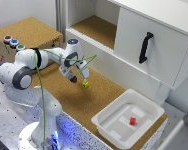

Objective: Go towards the yellow block and pick it up

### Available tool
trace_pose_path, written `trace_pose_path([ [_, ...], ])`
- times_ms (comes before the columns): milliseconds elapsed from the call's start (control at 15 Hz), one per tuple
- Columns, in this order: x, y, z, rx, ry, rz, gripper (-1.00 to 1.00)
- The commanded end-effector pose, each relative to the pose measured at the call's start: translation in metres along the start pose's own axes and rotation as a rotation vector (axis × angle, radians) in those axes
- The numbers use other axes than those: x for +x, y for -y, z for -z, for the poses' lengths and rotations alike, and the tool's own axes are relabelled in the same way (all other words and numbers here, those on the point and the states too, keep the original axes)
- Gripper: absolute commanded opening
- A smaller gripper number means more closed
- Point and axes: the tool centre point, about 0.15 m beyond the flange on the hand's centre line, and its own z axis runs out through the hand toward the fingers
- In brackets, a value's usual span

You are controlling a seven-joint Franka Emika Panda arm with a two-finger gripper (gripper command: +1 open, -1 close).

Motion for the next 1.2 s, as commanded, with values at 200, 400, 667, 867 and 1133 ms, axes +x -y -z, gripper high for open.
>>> trace_pose_path([
  [200, -0.008, 0.000, 0.005, 0.026, 0.005, -0.002, 1.00],
  [400, -0.008, 0.000, 0.005, 0.026, 0.005, -0.002, 1.00],
  [667, -0.008, 0.000, 0.005, 0.026, 0.005, -0.002, 1.00],
  [867, -0.008, 0.000, 0.005, 0.026, 0.005, -0.002, 1.00],
  [1133, 0.009, -0.006, 0.002, 0.014, 0.001, 0.038, 1.00],
])
